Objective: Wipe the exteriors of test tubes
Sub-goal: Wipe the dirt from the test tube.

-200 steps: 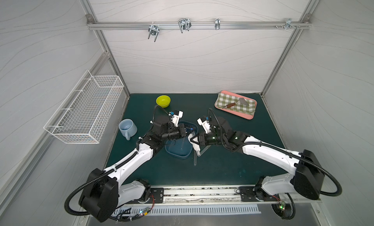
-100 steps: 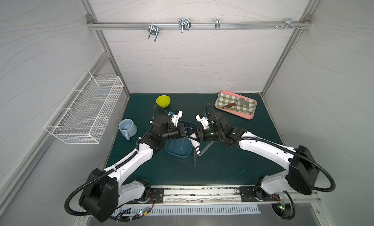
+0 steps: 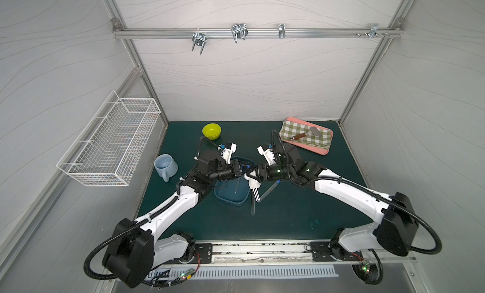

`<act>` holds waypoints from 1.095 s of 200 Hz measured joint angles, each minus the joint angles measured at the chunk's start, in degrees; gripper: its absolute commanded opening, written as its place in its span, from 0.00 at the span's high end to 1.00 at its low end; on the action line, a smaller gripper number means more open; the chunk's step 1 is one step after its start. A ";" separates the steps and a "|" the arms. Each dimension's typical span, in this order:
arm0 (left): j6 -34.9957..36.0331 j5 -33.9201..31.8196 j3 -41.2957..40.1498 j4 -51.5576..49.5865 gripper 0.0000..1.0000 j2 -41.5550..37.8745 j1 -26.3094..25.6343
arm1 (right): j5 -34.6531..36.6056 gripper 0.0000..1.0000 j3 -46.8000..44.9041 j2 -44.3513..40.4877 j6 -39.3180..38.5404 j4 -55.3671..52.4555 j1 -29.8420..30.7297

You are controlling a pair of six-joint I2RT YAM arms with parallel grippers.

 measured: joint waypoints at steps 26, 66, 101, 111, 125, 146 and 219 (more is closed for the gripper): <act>-0.09 0.00 -0.07 0.00 0.95 0.00 0.00 | -0.50 0.41 1.16 0.15 -0.52 -1.77 0.00; -0.11 0.00 -0.24 0.02 0.95 0.00 0.00 | -1.75 0.39 2.89 2.25 -1.01 -4.04 0.09; -0.11 0.00 -0.39 0.00 0.95 0.00 0.00 | -3.21 0.33 3.67 4.00 -1.40 -5.11 0.33; -0.13 0.00 -0.39 -0.02 0.95 0.00 0.00 | -3.87 0.32 3.67 4.09 -1.36 -5.14 0.37; -0.11 0.02 -0.39 0.00 0.95 0.00 0.00 | -4.68 0.30 3.67 4.09 -1.29 -5.09 0.39; -0.22 0.00 -0.52 0.13 0.95 -0.02 0.00 | -4.90 0.29 3.67 4.33 -1.29 -5.18 0.44; -0.39 0.02 -0.81 0.42 0.95 -0.74 0.00 | -3.54 0.26 3.41 5.25 -0.76 -6.58 -0.07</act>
